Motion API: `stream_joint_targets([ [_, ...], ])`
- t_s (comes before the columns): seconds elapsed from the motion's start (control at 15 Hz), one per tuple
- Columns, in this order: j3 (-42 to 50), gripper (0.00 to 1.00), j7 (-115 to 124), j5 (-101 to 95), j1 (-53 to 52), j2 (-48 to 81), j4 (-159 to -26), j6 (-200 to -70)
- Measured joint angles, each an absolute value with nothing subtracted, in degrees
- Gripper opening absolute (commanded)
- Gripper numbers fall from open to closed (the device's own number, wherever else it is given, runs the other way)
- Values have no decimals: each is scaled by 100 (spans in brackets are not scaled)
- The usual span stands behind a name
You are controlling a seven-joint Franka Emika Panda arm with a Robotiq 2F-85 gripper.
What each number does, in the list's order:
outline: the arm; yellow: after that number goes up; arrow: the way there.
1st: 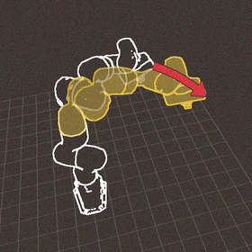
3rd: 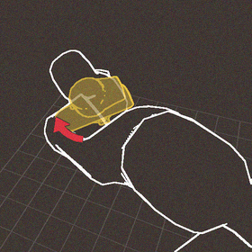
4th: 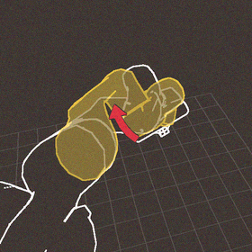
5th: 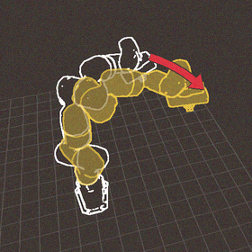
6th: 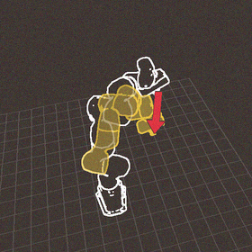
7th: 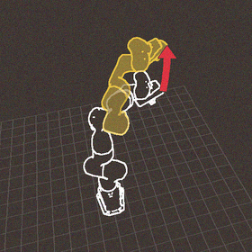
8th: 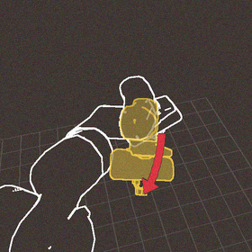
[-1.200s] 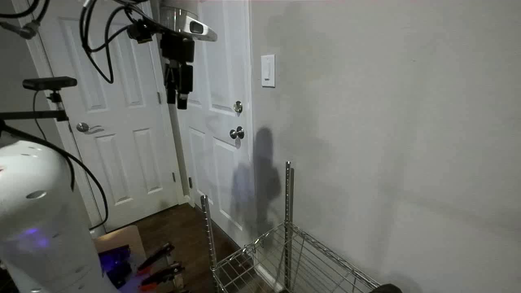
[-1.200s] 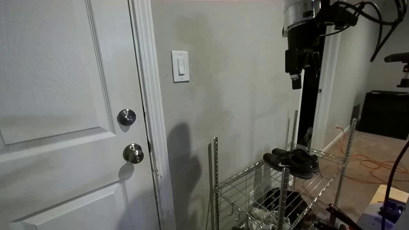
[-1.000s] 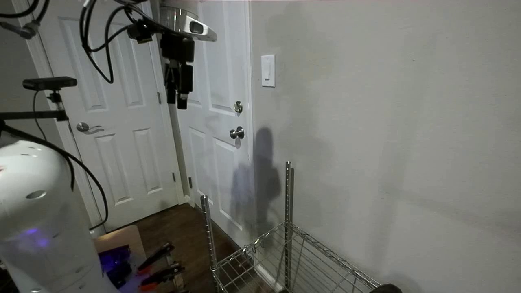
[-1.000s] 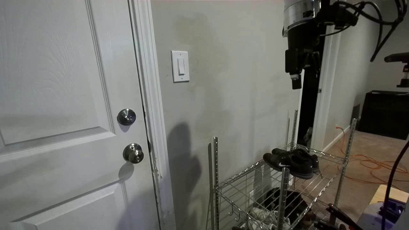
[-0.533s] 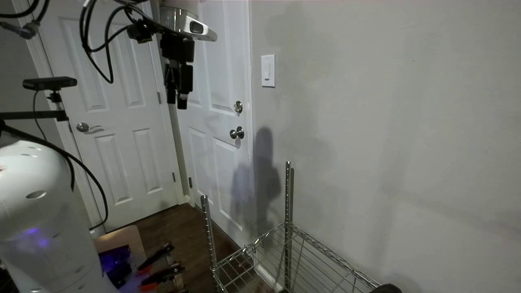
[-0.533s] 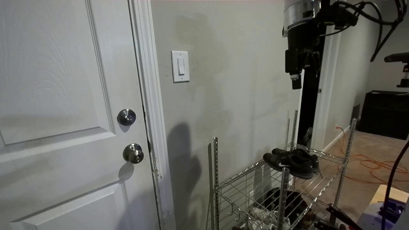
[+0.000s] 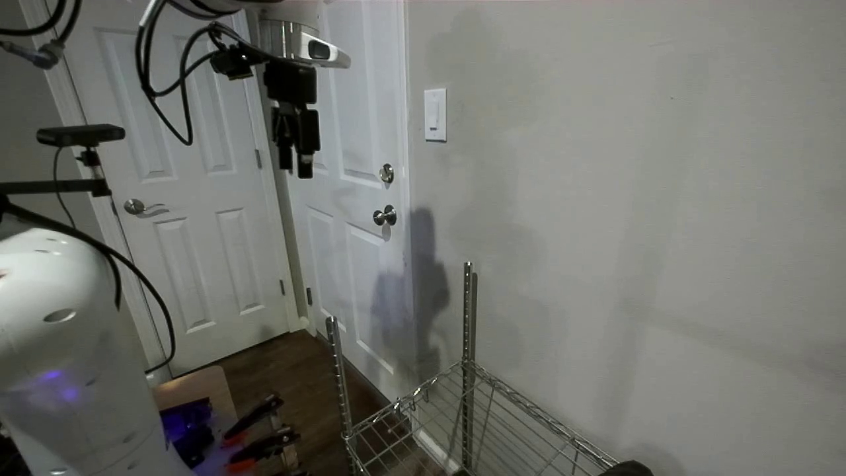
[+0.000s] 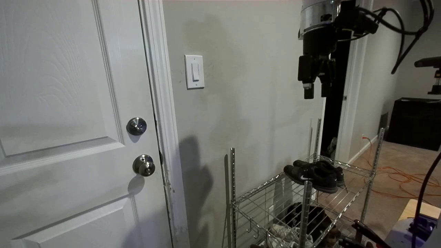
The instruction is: Turn off the light switch.
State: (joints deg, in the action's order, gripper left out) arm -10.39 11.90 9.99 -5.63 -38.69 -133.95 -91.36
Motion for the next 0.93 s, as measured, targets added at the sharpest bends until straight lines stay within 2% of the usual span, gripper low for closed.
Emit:
stream_joint_targets([
  [0.6,-1862,100,1822,1182,-736,-3220,-13590,-12023],
  [0.93,-2169,100,2602,661,-662,-2872,-13586,-13387],
])
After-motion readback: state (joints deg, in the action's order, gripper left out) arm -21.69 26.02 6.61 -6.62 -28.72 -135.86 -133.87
